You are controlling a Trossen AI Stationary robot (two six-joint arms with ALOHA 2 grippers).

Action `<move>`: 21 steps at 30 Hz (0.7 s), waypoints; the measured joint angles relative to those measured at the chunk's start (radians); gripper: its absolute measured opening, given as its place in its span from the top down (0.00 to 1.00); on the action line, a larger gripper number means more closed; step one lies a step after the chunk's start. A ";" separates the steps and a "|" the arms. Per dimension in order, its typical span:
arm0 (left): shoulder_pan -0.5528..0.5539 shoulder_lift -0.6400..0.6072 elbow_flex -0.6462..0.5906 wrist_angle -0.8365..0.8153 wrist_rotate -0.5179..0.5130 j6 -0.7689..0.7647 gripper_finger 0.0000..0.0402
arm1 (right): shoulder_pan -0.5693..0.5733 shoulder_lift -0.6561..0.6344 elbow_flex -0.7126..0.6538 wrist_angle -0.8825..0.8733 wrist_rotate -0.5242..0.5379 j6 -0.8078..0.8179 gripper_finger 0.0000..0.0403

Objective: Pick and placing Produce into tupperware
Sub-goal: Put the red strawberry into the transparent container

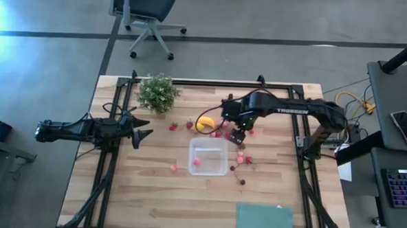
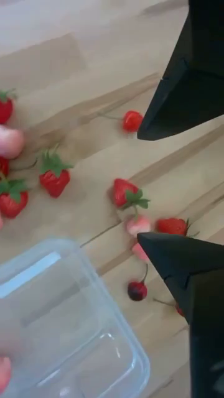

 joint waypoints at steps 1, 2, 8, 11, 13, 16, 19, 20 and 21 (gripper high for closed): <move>0.000 0.001 0.000 0.002 -0.008 0.062 0.40 | -0.005 -0.014 -0.014 0.009 0.000 0.004 0.39; 0.000 0.000 -0.001 0.010 -0.019 0.139 0.40 | -0.009 -0.026 -0.028 0.019 0.001 0.009 0.39; 0.001 0.000 -0.004 0.039 -0.066 0.467 0.40 | -0.012 -0.070 -0.068 0.034 0.001 0.083 0.39; 0.001 -0.002 -0.004 0.038 -0.084 0.477 0.40 | -0.011 -0.093 -0.084 0.037 0.001 0.118 0.40; 0.001 0.001 -0.006 0.044 -0.084 0.475 0.40 | -0.010 -0.106 -0.097 0.038 0.005 0.142 0.40; 0.001 0.002 -0.027 0.139 -0.153 0.641 0.40 | -0.010 -0.120 -0.108 0.040 0.035 0.154 0.41; 0.001 0.002 -0.050 0.275 -0.184 0.858 0.40 | -0.010 -0.123 -0.109 0.049 0.045 0.154 0.40; 0.001 0.001 -0.051 0.318 -0.185 0.922 0.40 | -0.010 -0.123 -0.110 0.053 0.047 0.154 0.40; 0.001 0.000 -0.052 0.353 -0.185 0.986 0.40 | -0.010 -0.123 -0.110 0.061 0.048 0.154 0.41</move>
